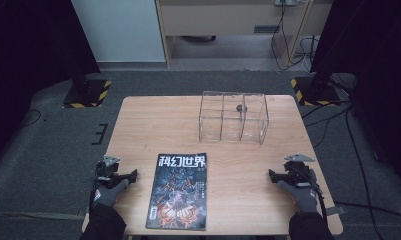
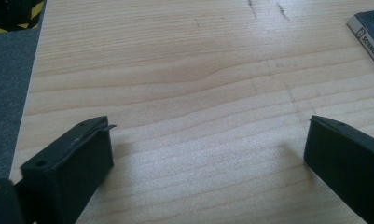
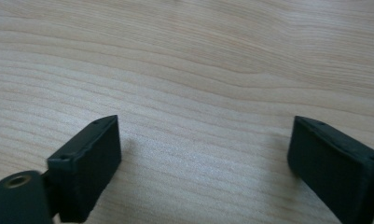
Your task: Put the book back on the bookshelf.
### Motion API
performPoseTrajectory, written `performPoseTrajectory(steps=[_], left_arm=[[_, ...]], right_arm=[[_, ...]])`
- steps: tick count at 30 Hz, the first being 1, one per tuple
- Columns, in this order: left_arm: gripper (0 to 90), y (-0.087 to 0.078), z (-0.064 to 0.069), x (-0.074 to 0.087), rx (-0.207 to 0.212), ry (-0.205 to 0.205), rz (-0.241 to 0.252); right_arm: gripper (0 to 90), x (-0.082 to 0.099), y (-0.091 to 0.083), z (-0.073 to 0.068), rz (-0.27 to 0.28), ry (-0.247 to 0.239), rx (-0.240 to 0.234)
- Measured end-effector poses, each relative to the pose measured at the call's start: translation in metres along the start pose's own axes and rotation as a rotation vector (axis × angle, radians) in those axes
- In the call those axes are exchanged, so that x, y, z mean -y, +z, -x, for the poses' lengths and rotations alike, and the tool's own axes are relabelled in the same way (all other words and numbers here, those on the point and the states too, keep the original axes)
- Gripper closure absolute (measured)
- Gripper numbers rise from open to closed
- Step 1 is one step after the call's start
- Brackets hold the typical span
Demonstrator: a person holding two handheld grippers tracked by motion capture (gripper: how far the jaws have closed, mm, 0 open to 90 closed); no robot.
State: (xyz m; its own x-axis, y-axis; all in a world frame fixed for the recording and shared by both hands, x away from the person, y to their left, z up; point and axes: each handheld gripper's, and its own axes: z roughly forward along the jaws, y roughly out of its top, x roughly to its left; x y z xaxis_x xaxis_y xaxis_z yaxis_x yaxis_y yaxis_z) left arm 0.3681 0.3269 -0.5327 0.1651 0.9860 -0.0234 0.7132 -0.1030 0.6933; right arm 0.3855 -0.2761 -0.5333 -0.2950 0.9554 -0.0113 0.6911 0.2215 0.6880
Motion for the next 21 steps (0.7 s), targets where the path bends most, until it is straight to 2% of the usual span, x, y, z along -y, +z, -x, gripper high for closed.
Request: performPoseTrajectory(steps=[2,3,4,7,8,10,14,17,21], left_arm=[[11.4,-0.004,-0.001,-0.001,0.021,-0.046,0.007],[14.7,-0.006,-0.002,-0.001,0.034,-0.065,0.01],[14.9,-0.008,-0.002,-0.002,0.04,-0.073,0.017],[17.2,-0.014,0.001,-0.005,0.045,-0.064,0.048],[17.5,-0.016,0.003,-0.006,0.054,-0.064,0.061],[18.2,-0.02,0.006,-0.008,0.085,-0.075,0.087],[18.5,-0.025,0.014,-0.011,0.109,-0.061,0.087],[18.4,-0.027,0.018,-0.012,0.113,-0.032,0.092],[18.2,-0.028,0.02,-0.013,0.14,-0.036,0.104]], right_arm=[[12.3,-0.001,-0.003,-0.002,0.003,-0.003,0.007],[12.4,-0.002,-0.005,-0.002,0.013,0.012,0.004],[12.5,-0.003,-0.007,-0.002,0.025,0.021,-0.002],[12.3,-0.007,-0.015,-0.002,0.057,0.058,-0.019],[12.3,-0.007,-0.018,-0.003,0.072,0.081,-0.031],[12.2,-0.008,-0.024,-0.004,0.099,0.094,-0.047],[11.8,-0.011,-0.034,-0.008,0.148,0.104,-0.069],[11.5,-0.015,-0.039,-0.013,0.179,0.112,-0.098],[11.2,-0.02,-0.042,-0.02,0.205,0.104,-0.109]])
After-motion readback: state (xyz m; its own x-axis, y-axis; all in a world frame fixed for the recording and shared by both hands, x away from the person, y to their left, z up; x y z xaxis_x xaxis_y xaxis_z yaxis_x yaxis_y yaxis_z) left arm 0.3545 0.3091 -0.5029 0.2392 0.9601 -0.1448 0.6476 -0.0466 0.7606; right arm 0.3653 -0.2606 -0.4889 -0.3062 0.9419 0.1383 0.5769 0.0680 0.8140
